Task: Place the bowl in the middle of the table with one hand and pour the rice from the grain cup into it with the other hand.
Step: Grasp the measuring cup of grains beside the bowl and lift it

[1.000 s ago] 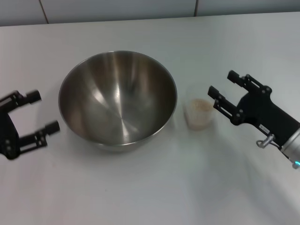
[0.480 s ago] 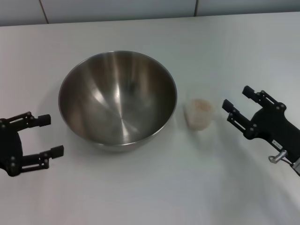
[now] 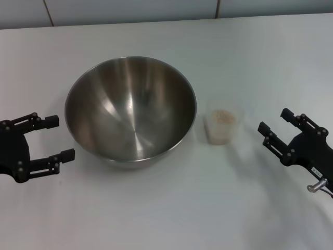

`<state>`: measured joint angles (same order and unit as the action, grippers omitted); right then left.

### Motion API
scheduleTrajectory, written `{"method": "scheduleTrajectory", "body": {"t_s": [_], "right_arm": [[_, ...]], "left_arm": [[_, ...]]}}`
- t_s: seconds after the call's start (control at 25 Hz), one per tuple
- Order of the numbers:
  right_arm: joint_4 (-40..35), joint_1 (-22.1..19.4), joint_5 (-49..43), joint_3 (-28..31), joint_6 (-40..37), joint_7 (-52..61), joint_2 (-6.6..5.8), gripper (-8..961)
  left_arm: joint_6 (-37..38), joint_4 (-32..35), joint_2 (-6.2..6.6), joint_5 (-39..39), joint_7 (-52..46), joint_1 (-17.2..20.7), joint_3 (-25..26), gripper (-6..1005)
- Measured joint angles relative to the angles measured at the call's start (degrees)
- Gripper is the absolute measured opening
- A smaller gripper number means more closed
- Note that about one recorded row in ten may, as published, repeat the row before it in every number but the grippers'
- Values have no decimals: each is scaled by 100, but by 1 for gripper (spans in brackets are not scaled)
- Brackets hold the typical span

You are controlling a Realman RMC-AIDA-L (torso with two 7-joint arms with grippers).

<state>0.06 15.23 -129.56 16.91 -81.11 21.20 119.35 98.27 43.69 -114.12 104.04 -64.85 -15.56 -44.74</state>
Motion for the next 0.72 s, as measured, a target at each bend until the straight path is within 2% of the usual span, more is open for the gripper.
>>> {"method": "scheduleTrajectory", "body": {"t_s": [0.48,0.72], "right_arm": [[173,392,0,212,791,-3,13,684],[233,480,-22,163,887,-2,9,685]], "left_arm": [[-155,-14,-12,2,12,-88,-34,814],[-174,6,-14,18,15,-84,-41,815]]}}
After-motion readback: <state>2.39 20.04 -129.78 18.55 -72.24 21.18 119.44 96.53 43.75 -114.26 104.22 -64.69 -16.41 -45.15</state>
